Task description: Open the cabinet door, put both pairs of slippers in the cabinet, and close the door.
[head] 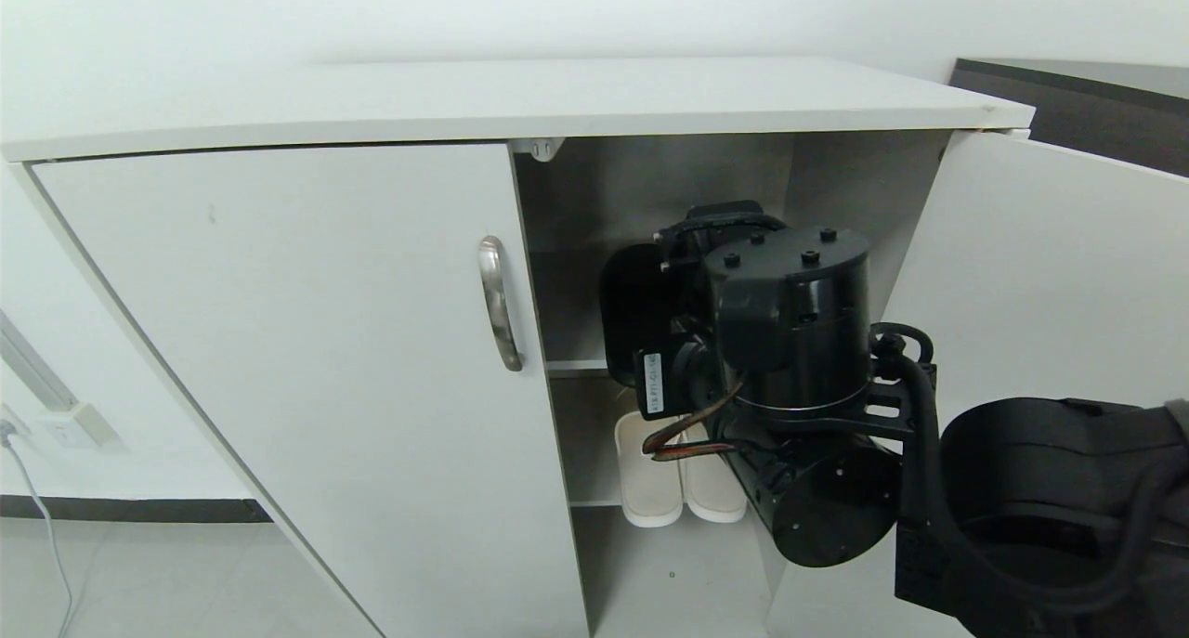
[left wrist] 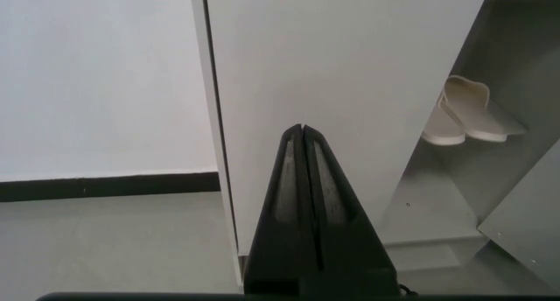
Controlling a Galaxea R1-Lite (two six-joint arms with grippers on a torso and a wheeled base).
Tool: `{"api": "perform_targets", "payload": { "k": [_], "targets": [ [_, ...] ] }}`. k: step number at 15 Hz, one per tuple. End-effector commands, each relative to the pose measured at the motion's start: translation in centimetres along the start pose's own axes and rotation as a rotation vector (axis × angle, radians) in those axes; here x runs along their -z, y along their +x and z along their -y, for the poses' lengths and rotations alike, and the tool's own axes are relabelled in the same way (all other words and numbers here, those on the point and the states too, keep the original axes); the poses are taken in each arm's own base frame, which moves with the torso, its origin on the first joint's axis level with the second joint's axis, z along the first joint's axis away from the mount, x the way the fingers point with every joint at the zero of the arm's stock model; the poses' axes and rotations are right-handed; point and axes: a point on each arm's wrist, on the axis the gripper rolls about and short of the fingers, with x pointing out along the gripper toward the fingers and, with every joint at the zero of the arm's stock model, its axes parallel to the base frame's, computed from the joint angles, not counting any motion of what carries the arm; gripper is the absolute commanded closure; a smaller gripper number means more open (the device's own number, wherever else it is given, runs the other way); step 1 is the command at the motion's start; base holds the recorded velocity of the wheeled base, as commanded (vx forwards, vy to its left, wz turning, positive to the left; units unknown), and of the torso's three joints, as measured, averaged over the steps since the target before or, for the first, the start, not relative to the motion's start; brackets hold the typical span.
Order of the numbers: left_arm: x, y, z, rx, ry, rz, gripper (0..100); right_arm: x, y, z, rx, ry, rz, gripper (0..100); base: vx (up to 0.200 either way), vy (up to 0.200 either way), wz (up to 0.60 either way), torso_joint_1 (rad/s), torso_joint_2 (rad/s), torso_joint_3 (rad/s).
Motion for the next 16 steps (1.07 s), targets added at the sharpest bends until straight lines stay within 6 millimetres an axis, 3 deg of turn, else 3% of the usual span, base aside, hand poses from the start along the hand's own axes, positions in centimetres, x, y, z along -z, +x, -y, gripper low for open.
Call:
{"api": "perform_targets", "payload": {
  "k": [1,16],
  "targets": [
    [0.0,0.0,0.0,0.000,0.000,-0.001,100,0.0,-0.1,0.0,-0.001,0.000,0.000,100,0.000,0.000,0.00,0.000,0.00,0.000],
    [0.0,0.0,0.0,0.003,0.000,0.000,100,2.1,0.9,0.1,-0.077,-0.011,-0.041,100,-0.200,0.000,0.00,0.001,0.00,0.002]
  ]
}}
